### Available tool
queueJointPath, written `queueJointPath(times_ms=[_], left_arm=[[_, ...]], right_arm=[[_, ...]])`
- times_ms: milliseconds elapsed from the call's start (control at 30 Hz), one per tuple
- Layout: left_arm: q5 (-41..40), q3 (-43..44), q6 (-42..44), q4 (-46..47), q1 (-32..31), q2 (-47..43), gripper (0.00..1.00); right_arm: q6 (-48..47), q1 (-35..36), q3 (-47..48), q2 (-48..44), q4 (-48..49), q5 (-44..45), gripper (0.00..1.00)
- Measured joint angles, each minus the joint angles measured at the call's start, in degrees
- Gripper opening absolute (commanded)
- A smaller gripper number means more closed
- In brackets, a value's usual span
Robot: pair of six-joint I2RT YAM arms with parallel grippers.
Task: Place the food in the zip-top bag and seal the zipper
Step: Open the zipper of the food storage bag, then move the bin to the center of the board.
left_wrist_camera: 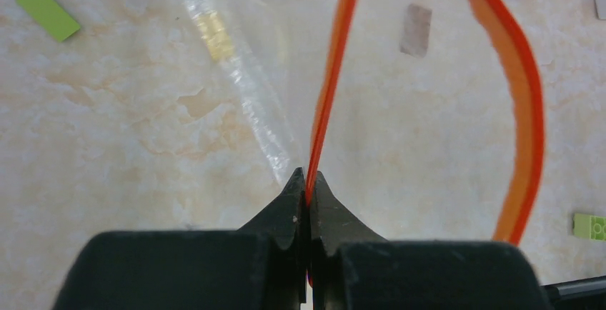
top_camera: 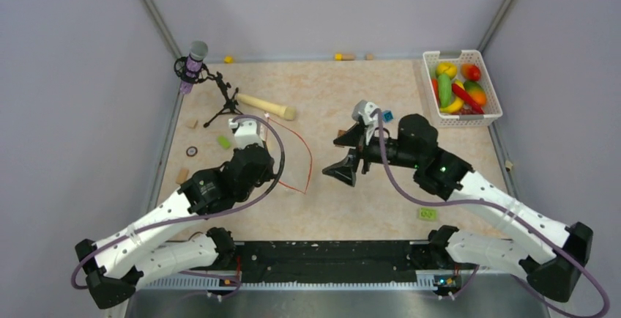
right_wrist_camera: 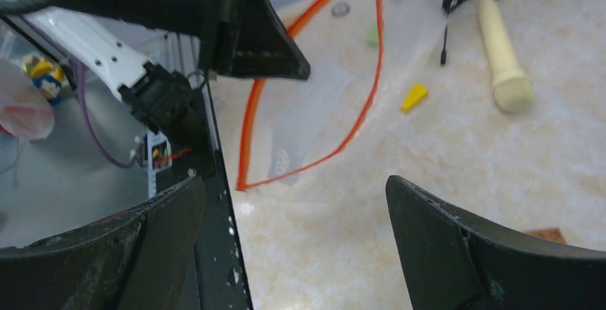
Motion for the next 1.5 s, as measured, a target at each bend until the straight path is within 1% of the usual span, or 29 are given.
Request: queueJointPath(times_ms=[67, 133, 233, 300, 333, 400, 433, 500, 600, 667, 767, 833, 900, 1000, 1100, 1267, 1367, 1433, 1500], left_arm=[[0.1, -0.5, 0.3, 0.5, 0.0, -0.8, 0.0], [0.2, -0.9, 0.6, 1.2, 0.0, -1.6, 0.0], [0.5, -1.4, 1.0, 2.0, 0.0, -2.3, 0.0], [0.5, -1.5, 1.2, 2.2, 0.0, -2.3, 0.0], [0.5, -1.5, 1.2, 2.2, 0.0, -2.2, 0.0], [0.5, -1.5, 1.2, 2.2, 0.0, -2.2, 0.0], [0.5, -1.5, 1.2, 2.2, 0.0, -2.2, 0.0], [0.4, -1.5, 1.2, 2.2, 0.0, -2.2, 0.0], [0.4, -1.6, 1.2, 2.3, 0.0, -1.7, 0.0], [0.5, -1.6, 1.2, 2.5, 0.0, -1.3, 0.0], [1.2, -2.6, 1.7, 4.3, 0.0, -0.4, 0.0], [2.8, -3.8, 2.5, 6.3, 0.1, 0.3, 0.0], [5.0, -4.8, 3.5, 8.3, 0.2, 1.7, 0.0], [7.8, -5.1, 4.7, 10.3, 0.3, 5.2, 0.0], [9.8, -5.1, 5.2, 11.5, 0.3, 8.6, 0.0], [11.6, -4.8, 5.8, 11.5, 0.3, 12.7, 0.0], [12.3, -4.8, 6.0, 11.5, 0.3, 13.2, 0.0], [12.6, -4.7, 6.0, 11.6, 0.4, 13.2, 0.0], [13.0, -4.7, 6.0, 11.5, 0.4, 13.2, 0.0]], right_arm=[[1.3, 0.0, 0.0, -2.8, 2.3, 1.2, 0.98], [2.9, 0.0, 0.0, -5.5, 4.5, 4.9, 0.99], [4.9, 0.0, 0.0, -8.5, 5.9, 15.9, 0.99], [5.1, -0.1, 0.0, -8.7, 5.8, 25.7, 0.99], [5.0, -0.4, 0.0, -8.6, 5.6, 29.2, 0.99], [4.6, -2.6, 0.4, -6.9, 4.5, 36.7, 0.99], [4.6, -4.5, 0.9, -5.7, 3.6, 38.8, 0.99], [4.7, -10.3, 2.5, -2.1, 1.6, 42.1, 0.99], [5.3, -21.6, 5.5, 4.5, -0.8, 44.2, 0.98], [5.5, -30.1, 7.8, 10.6, -1.4, 43.5, 0.97], [5.2, -38.4, 11.1, 19.8, -1.6, 41.4, 0.96], [4.7, -42.5, 16.1, 28.5, -2.8, 40.3, 0.95], [4.1, -44.6, 21.0, 35.5, -4.0, 40.0, 0.93], [3.6, -46.0, 29.0, 46.2, -6.3, 40.6, 0.93], [3.5, -46.1, 32.2, 51.9, -7.6, 41.7, 0.93], [3.8, -46.1, 32.6, 55.8, -9.9, 42.0, 0.92], [4.4, -46.1, 31.4, 55.7, -9.7, 42.0, 0.88], [5.4, -46.1, 29.5, 55.5, -9.1, 41.4, 0.87], [6.3, -46.1, 26.9, 55.2, -9.1, 39.9, 0.84]])
